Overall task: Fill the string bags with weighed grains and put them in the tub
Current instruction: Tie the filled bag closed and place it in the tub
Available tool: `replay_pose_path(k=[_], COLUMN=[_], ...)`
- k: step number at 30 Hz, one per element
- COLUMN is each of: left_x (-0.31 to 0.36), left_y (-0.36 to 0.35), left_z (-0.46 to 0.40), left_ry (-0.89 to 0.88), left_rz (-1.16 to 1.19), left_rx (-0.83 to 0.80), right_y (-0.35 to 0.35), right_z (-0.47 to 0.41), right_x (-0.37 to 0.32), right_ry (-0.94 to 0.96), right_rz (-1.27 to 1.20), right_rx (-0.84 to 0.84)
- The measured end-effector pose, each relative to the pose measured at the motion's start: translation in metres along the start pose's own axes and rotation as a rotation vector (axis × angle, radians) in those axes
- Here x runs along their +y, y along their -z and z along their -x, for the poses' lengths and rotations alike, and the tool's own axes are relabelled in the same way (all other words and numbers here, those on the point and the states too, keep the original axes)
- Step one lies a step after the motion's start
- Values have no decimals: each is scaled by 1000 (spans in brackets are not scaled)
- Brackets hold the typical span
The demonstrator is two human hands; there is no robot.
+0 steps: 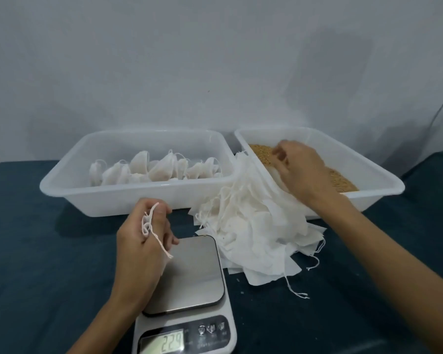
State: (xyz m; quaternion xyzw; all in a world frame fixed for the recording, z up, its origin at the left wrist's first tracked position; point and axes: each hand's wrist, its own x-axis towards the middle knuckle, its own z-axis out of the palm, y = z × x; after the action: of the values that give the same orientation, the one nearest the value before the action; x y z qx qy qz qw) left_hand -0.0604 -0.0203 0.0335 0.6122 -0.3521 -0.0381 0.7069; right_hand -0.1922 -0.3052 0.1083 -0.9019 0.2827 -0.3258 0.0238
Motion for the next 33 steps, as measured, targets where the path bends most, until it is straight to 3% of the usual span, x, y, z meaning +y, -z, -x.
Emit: replay_pose_path(k=[3, 6, 11, 20, 22, 28, 33], left_x=[2, 6, 3, -1, -3, -9, -8], left_y=[2, 4, 6, 3, 4, 10, 7], left_z=[-1, -1, -1, -2, -3, -7, -7], left_ry=[-16, -57, -109, -235, -206, -262, -344], left_rz=[-91, -196, -309, -700, -697, -639, -695], left_rx=[56, 73, 68, 79, 63, -23, -113], right_y=[0, -17, -40, -55, -56, -37, -34], right_z=[36, 67, 77, 81, 81, 64, 53], right_x=[-79, -134, -155, -150, -148, -126, -110], right_ry=[172, 199, 242, 310, 201, -387, -588], right_rz=[-589, -852, -929, -846, -956, -1886, -2239], right_rx=[-145, -286, -255, -177, -224, -390, -345])
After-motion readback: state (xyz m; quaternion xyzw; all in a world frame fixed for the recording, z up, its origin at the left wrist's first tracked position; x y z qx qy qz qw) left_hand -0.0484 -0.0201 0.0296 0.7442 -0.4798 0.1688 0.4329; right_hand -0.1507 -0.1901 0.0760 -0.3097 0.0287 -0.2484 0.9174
